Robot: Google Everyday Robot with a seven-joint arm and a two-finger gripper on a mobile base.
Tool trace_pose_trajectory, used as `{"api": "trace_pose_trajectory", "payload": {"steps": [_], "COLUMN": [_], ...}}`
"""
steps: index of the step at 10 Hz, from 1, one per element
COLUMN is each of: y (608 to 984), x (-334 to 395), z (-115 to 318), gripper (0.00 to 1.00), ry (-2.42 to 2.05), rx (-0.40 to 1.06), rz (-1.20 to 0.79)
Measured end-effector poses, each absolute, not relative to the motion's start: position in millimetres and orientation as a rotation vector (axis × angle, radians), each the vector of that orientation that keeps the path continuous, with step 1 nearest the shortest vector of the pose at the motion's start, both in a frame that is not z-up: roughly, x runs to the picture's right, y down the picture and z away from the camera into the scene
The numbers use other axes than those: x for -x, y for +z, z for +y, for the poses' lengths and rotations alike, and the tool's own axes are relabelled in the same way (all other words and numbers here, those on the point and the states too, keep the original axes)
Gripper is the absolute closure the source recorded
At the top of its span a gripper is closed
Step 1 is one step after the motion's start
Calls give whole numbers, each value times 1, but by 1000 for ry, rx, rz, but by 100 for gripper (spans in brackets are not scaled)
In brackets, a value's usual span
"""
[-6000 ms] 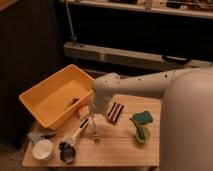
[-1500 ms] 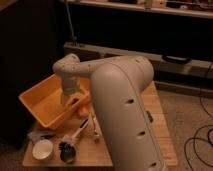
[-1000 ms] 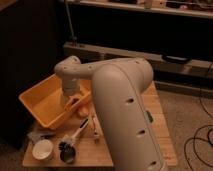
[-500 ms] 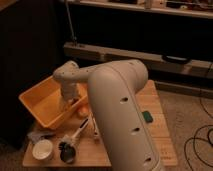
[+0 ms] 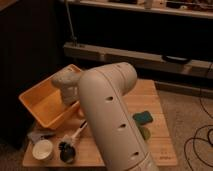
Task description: Place grapes in table surface
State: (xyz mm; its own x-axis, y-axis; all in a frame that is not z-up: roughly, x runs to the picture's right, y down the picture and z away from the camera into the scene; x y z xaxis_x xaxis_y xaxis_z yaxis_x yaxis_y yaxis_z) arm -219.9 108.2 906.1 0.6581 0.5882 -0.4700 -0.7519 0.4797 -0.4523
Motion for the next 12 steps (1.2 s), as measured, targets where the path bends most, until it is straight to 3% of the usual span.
{"api": "trace_pose_trajectory", "payload": {"steps": [3,6,12], "y": [897,871,836], "x": [222,226,206], "z": [91,44,-52], "gripper": [74,100,99], "ry": [865,916,992], "rx": [705,714,701], "rz": [229,168,112]}}
